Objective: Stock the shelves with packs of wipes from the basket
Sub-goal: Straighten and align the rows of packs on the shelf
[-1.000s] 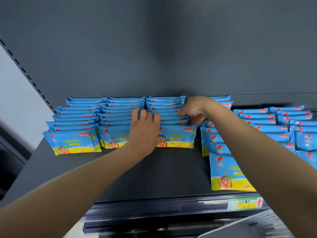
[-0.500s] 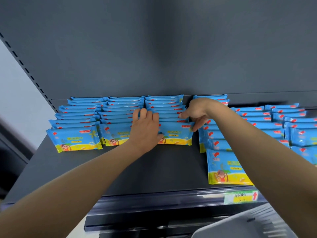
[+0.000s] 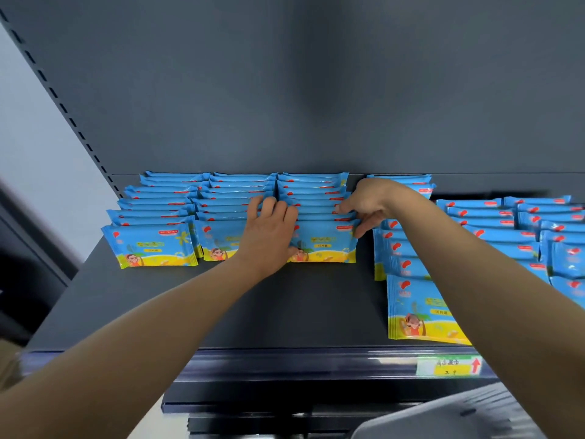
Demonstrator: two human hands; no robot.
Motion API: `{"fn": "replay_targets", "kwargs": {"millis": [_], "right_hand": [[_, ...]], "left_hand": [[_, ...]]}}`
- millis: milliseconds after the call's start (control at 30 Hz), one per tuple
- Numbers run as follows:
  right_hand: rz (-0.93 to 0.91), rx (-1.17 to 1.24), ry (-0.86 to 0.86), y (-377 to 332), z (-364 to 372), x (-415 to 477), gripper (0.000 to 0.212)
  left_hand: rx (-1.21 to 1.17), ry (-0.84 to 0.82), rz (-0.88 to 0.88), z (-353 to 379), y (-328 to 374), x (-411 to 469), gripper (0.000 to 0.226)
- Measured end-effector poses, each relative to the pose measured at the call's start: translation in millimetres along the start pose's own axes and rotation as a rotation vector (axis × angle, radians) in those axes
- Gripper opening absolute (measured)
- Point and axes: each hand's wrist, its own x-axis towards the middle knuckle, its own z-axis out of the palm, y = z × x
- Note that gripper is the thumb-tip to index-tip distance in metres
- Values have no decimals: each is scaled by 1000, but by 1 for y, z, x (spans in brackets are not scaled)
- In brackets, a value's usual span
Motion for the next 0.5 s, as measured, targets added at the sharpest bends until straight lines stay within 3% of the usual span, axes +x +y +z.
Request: {"fn": "replay_targets", "kwargs": {"millis": [100, 267, 333, 500], "right_hand": [[-40, 33, 32, 1, -1, -2, 33], [-34, -58, 126, 5, 2, -14, 33], [-68, -144, 216, 6, 1, -22, 27], [-170, -376, 339, 3, 3, -54, 36]], "left_hand": [[8, 20, -14, 2, 4, 0, 61], [-10, 3, 5, -1, 1, -1, 76], [-23, -5, 26, -3, 1, -1, 80], [-65, -4, 87, -11, 0, -7, 81]]}}
